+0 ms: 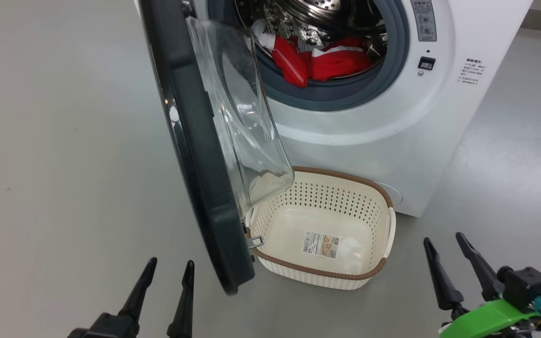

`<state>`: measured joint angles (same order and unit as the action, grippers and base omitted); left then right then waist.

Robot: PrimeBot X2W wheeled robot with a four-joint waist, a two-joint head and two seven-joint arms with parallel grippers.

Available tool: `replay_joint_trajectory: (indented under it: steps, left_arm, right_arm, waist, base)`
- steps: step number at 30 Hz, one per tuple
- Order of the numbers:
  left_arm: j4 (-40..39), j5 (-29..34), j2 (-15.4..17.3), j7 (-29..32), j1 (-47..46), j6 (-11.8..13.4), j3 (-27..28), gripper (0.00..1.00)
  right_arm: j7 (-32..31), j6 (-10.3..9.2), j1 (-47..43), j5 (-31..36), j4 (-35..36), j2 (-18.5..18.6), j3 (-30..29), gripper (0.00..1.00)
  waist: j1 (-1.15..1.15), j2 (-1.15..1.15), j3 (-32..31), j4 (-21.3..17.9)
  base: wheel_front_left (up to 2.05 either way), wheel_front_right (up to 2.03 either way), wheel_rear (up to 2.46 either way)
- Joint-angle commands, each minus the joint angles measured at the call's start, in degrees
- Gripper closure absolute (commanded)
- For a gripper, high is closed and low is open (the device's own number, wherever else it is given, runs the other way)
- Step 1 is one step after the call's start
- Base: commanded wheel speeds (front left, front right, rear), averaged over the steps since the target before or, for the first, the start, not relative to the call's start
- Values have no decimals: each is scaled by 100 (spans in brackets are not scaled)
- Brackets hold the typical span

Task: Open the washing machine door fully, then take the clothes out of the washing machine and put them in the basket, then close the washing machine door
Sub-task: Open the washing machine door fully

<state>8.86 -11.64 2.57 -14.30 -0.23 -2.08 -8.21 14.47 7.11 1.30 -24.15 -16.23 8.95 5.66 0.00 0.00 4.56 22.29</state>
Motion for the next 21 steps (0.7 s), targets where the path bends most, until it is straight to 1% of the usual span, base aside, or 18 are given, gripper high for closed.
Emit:
replay_joint_trajectory:
  steps: [1,4,6,11,21]
  left_arm:
    - [-125,37,31,-70,-92,-27,208,0]
    - [-133,41,31,-70,-72,-24,214,0]
    - [-130,43,31,-70,-61,-23,215,0]
    - [-105,40,31,-70,-52,-26,208,0]
    - [-100,21,31,-70,-51,-16,208,0]
  right_arm:
    - [52,37,-98,192,222,-89,-145,0]
    - [52,37,-271,348,281,-252,-408,0]
    - [52,37,-353,408,272,-315,-468,0]
    - [52,37,-442,522,223,-392,-512,0]
    - [52,37,-442,587,231,-432,-513,0]
  waist:
    - [0,0,-17,2]
    - [0,0,-33,-2]
    - [0,0,-40,-9]
    - [0,0,-54,-24]
    - [0,0,-78,-12]
  base:
    - [0,0,0]
    - [0,0,0]
    - [0,0,0]
    - [0,0,0]
    - [0,0,0]
